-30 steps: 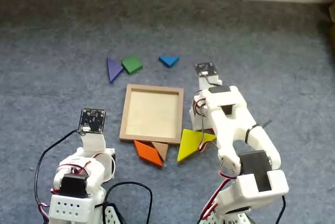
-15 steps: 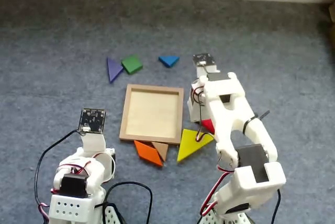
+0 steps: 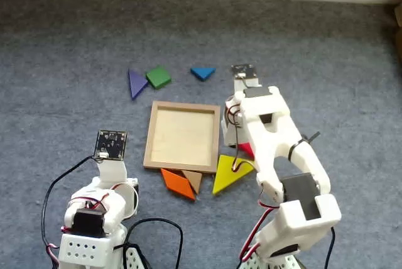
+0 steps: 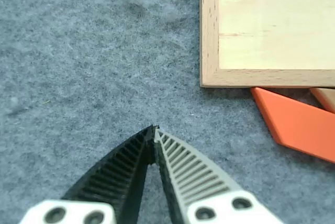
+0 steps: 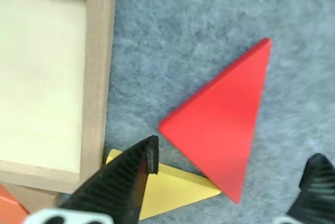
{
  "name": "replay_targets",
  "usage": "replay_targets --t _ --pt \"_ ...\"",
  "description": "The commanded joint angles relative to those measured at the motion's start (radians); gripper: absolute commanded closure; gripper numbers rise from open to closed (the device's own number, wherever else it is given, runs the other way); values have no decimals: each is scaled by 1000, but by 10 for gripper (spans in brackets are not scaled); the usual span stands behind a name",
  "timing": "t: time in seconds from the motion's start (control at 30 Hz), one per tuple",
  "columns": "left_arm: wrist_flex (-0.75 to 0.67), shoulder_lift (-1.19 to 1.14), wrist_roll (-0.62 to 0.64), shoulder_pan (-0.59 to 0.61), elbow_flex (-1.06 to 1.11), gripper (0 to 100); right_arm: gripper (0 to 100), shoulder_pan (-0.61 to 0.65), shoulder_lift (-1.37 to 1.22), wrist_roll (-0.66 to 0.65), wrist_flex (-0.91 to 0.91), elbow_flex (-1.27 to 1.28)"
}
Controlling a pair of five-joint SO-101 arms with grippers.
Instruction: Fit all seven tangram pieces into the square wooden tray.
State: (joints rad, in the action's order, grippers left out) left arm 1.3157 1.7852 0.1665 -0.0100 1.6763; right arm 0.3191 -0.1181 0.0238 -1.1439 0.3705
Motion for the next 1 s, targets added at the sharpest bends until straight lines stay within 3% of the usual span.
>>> replay_targets --t 0.0,0.13,0.53,0.97 --pt "6 27 -3 12 19 993 594 39 13 68 4 -44" --pt "6 27 -3 12 19 993 594 35 10 83 91 -38" --pt "6 27 -3 12 19 993 594 -41 -88 83 91 -31" --pt "6 27 -3 12 19 993 595 -41 -88 87 97 -33"
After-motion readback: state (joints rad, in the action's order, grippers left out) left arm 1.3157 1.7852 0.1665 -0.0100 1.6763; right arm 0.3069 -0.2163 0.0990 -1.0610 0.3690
